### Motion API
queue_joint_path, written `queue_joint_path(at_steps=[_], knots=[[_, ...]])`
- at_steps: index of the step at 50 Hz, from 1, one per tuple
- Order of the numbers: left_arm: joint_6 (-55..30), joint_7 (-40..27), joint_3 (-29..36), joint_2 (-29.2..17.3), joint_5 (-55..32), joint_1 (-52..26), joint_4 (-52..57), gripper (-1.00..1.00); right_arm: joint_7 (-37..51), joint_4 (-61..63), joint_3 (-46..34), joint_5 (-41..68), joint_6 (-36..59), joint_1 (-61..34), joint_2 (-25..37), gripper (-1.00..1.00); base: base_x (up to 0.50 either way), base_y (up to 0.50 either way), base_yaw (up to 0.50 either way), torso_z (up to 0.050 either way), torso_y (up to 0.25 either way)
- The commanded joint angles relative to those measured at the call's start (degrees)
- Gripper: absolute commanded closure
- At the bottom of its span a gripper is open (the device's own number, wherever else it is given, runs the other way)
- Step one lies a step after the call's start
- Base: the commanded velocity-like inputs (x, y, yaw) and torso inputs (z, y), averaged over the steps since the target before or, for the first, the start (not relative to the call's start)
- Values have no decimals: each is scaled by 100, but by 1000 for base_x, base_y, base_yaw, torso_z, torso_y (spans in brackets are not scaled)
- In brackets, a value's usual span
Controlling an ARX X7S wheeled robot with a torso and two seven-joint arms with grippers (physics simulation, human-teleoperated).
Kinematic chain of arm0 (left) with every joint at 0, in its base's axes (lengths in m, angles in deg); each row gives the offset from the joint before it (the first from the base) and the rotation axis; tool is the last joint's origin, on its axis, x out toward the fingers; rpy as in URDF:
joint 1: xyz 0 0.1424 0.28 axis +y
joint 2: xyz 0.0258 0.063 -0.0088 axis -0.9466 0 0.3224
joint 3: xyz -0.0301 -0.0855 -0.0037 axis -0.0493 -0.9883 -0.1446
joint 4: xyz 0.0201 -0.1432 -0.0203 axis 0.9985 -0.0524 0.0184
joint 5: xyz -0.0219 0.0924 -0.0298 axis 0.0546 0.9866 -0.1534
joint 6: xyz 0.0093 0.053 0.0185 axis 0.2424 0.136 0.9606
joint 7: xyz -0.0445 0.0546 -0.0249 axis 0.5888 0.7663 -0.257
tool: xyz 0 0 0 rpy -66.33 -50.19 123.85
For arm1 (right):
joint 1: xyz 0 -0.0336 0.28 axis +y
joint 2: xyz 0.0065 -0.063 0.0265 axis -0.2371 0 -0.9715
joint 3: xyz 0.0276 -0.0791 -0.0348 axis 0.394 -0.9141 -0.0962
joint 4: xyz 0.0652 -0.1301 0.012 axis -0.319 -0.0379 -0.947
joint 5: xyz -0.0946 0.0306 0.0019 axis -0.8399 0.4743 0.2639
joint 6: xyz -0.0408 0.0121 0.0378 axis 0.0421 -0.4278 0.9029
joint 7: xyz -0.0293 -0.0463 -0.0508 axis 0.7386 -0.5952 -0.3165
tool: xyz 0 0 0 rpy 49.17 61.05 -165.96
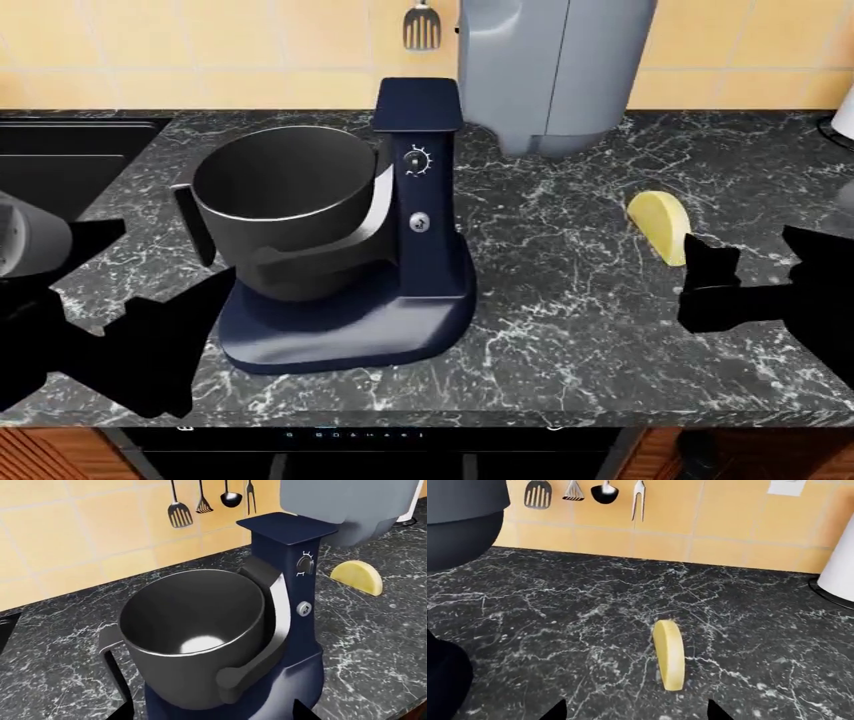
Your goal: Place the cheese in the stand mixer bowl.
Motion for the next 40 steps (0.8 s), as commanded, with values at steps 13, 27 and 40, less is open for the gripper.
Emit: queue_joint_path(at_steps=[13,27,40], knots=[[-96,171,-224,49,196,319,17,-100,-144,-784,-1063,-1129,-380,-574,-401,-100,0,0,0,0,0],[-132,273,-406,50,282,495,24,-100,-667,-1551,-1747,-2051,-746,-989,-471,-100,0,0,0,0,0],[-128,332,-309,68,377,451,-1,-100,-1277,-2572,-2589,-2984,-1153,-1612,-668,-100,0,0,0,0,0]])
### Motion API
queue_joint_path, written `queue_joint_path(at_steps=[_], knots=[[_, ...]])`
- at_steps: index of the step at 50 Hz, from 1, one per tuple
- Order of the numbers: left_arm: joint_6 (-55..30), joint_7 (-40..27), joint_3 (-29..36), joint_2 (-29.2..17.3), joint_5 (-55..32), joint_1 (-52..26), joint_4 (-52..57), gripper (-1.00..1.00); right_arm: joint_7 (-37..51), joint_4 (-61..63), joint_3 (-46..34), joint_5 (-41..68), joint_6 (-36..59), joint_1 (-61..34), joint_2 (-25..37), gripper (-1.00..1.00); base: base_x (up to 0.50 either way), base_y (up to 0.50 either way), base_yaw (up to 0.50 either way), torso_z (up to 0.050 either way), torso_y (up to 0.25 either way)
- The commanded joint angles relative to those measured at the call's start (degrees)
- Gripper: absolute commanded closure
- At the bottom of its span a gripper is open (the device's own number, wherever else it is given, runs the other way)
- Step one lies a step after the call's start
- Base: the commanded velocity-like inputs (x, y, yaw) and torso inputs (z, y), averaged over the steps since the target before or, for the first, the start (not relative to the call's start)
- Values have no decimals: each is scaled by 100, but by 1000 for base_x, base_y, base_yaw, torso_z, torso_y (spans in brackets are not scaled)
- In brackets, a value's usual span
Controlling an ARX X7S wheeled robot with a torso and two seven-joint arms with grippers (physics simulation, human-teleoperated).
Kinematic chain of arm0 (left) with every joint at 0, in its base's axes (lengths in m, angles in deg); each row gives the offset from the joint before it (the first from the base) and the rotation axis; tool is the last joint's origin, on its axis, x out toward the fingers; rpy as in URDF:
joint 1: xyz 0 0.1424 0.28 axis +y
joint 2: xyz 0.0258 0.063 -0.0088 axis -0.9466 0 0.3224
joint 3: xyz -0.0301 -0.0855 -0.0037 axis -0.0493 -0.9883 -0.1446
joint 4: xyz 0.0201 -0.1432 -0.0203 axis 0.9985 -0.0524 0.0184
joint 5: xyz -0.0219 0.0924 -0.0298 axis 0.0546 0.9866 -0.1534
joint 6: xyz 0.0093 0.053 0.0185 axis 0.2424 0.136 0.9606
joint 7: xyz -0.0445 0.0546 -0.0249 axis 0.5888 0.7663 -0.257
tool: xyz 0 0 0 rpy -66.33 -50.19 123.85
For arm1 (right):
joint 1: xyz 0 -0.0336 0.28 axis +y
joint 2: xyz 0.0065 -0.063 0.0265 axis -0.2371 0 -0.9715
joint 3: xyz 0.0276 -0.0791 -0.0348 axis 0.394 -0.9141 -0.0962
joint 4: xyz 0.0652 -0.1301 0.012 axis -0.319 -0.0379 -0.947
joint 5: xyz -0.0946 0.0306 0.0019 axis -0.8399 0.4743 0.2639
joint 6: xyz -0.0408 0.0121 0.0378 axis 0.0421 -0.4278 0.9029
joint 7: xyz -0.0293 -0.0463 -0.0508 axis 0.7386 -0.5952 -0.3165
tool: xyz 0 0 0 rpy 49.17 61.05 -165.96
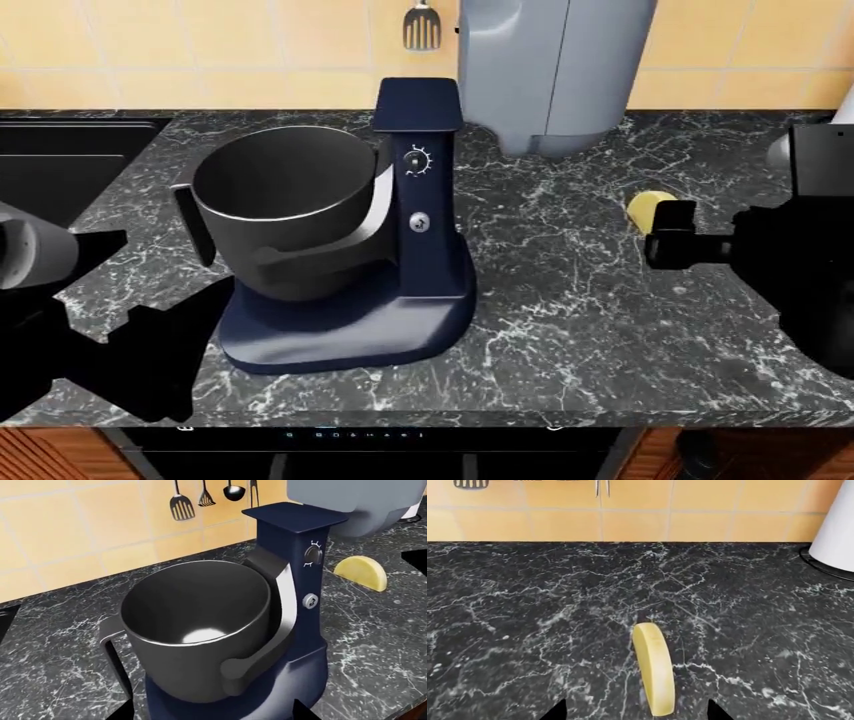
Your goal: Place the cheese in the stand mixer bowl.
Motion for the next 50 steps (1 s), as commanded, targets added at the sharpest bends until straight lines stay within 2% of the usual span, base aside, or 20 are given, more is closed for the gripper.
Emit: queue_joint_path(at_steps=[1,10,20,38,50], knots=[[-12,63,46,25,94,0,-25,-100,-402,-759,-645,-694,-239,-535,-148,-100,0,0,0,0,0],[16,95,114,-3,104,-28,-13,-100,-761,-1626,-1243,-1266,-327,-1235,-206,-100,0,0,0,0,0],[-1,164,35,16,181,56,-6,-100,-1107,-2346,-1762,-1740,-601,-1562,-412,-100,0,0,0,0,0],[-21,265,21,35,311,124,-11,-100,-1705,-3792,-2484,-2494,-1377,-1674,-835,-100,0,0,0,0,0],[-5,321,36,0,359,119,-29,-100,-1878,-4264,-2649,-2644,-1504,-1619,-879,-100,0,0,0,0,0]])
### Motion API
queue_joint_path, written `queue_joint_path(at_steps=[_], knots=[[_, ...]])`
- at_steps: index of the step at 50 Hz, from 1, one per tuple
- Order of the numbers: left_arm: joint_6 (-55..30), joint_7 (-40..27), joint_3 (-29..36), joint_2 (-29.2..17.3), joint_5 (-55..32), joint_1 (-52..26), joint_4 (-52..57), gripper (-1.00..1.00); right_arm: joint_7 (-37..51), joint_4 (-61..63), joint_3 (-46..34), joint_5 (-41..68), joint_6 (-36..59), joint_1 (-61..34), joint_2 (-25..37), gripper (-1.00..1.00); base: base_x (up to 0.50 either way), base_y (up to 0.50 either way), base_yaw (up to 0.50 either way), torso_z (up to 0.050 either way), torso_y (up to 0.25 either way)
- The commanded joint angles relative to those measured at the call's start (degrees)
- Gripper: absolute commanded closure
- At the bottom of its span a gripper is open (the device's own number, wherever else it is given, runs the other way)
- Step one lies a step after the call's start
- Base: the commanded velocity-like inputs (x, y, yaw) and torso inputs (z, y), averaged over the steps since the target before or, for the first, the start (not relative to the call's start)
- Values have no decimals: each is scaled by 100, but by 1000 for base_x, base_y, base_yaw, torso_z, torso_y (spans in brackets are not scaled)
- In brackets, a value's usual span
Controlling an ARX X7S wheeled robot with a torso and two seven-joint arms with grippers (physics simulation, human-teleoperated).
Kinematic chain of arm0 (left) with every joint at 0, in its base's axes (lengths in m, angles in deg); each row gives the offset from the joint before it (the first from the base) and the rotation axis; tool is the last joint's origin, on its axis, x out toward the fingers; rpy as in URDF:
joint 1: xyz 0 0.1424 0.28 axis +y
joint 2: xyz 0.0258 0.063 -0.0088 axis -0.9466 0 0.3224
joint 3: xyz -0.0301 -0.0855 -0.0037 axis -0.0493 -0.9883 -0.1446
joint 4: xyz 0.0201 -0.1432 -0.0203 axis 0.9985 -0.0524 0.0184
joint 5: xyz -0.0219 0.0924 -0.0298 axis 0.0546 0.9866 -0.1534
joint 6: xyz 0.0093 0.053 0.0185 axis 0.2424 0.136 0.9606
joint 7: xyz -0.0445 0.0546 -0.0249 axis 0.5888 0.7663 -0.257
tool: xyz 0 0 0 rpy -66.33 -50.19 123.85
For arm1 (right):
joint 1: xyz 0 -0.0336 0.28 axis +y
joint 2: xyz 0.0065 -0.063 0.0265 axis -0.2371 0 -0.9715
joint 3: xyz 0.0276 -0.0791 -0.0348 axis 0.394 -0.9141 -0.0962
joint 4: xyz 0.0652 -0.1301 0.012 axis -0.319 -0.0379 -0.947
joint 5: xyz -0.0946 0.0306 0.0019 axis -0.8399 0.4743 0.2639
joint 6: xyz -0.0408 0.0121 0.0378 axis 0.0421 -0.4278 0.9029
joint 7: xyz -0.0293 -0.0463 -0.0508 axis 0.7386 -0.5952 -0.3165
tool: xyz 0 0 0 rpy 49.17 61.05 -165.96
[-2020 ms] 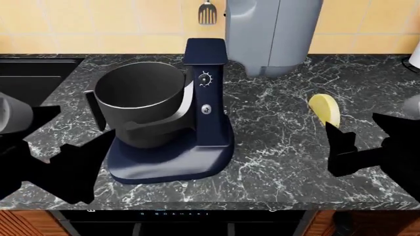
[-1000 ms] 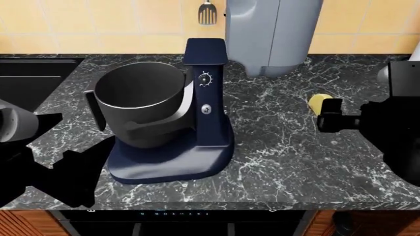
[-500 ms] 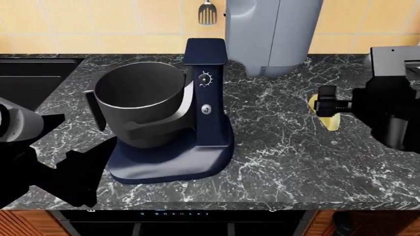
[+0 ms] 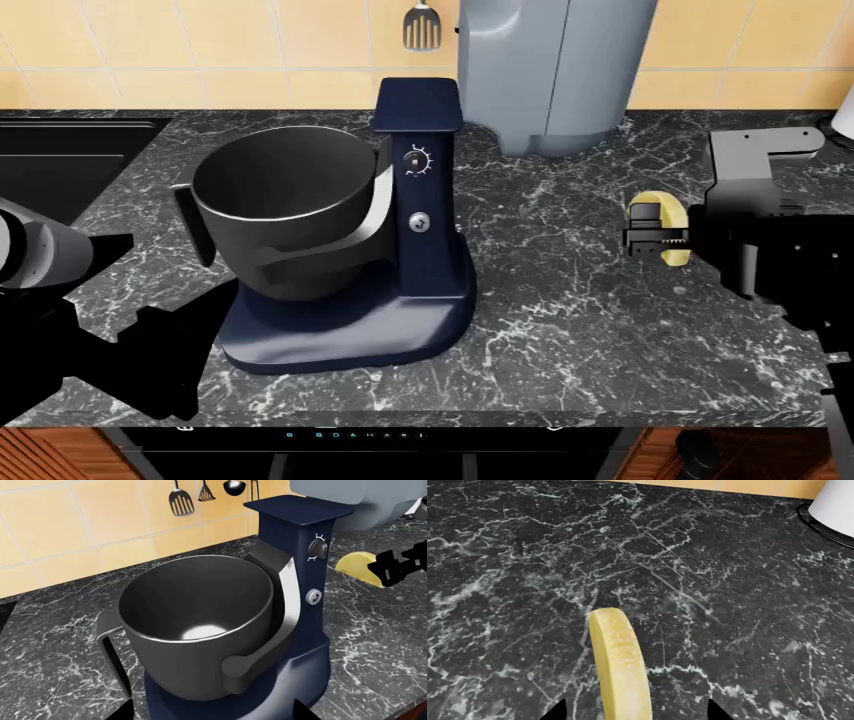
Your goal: Place the cheese in the stand mixer bowl.
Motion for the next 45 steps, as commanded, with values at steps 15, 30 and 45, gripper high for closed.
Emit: queue_joint_path(at_steps=[15,30,45], knots=[[33,117,-60,-68,93,80,4,-100,-435,-872,-458,-369,-335,25,-204,-100,0,0,0,0,0],[27,195,-116,-35,195,212,26,-100,-718,-1718,-582,-625,-909,-58,-452,-100,0,0,0,0,0],[17,279,-180,-59,276,292,27,-100,-788,-1032,-688,-614,-982,175,-300,100,0,0,0,0,0]])
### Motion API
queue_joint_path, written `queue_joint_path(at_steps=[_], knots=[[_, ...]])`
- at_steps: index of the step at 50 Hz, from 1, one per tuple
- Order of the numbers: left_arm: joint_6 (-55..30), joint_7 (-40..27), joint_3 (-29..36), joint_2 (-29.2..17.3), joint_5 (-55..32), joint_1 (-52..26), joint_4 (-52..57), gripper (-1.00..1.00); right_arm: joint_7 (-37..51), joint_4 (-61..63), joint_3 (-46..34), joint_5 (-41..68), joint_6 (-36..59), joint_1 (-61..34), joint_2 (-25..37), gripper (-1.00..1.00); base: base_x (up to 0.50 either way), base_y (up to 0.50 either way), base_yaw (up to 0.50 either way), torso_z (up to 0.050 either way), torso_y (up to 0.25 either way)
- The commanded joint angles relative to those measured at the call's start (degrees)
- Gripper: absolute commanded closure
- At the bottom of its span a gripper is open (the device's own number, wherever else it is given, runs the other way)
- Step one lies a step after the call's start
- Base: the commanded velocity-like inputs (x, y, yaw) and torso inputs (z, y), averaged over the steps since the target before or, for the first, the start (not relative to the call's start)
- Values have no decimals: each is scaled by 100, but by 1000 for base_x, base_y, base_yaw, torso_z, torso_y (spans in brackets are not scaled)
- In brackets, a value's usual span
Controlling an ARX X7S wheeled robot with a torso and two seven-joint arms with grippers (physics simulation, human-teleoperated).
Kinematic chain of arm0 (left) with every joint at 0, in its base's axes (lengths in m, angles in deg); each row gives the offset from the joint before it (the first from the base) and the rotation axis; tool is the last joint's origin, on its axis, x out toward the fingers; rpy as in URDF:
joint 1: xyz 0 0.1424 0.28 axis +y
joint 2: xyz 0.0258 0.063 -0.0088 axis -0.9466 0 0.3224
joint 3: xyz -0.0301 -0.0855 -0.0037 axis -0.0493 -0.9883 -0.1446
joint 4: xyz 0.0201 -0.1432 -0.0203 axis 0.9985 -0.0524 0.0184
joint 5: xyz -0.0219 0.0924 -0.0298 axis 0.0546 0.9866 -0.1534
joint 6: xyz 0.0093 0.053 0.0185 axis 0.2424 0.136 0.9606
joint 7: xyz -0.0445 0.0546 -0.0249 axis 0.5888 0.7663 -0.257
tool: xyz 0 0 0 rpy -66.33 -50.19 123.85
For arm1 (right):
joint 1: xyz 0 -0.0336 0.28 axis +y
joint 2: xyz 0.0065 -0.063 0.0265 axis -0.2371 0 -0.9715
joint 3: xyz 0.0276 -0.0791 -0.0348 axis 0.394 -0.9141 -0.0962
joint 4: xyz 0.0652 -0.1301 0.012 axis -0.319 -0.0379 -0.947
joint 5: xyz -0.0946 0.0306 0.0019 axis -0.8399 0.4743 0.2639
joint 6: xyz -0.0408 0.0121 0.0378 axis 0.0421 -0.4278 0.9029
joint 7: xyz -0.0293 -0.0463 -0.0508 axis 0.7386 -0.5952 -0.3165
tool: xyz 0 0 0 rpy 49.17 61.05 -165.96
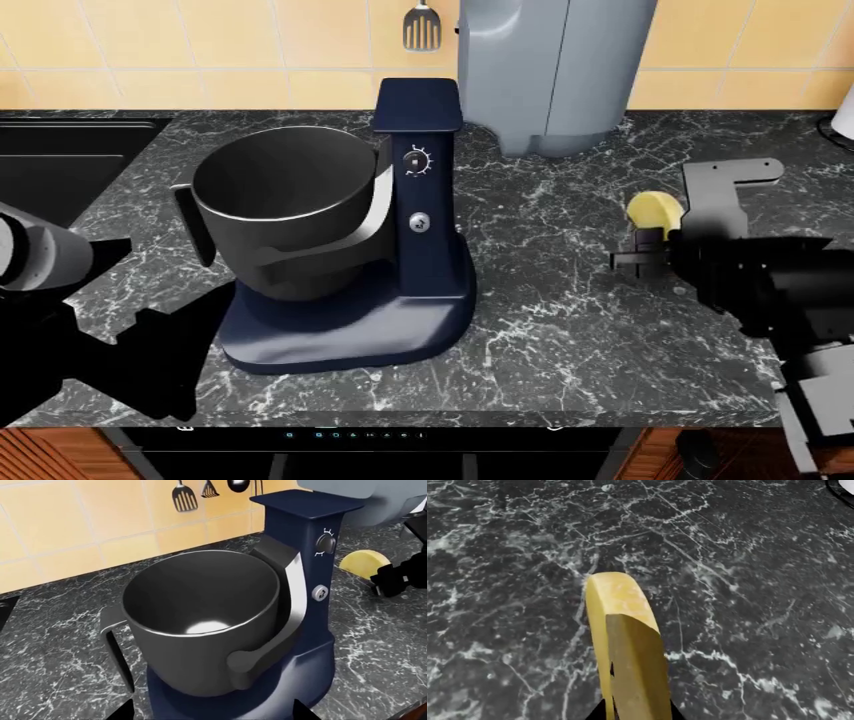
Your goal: Place the cheese in the stand mixer bowl.
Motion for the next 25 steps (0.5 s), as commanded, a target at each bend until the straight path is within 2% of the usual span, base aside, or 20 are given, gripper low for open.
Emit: queue_joint_path(at_steps=[1,12,16,25], knots=[[15,53,-34,-38,32,38,8,-100,1,690,-125,47,21,301,198,100,0,0,0,0,0],[68,70,-12,-50,55,49,39,-100,-30,1820,63,310,26,506,642,100,0,0,0,0,0],[107,60,25,-110,17,4,44,-100,-9,2860,486,782,127,630,1085,100,0,0,0,0,0],[107,117,-52,-134,44,52,42,-100,436,4309,1075,1510,862,898,2094,100,0,0,0,0,0]])
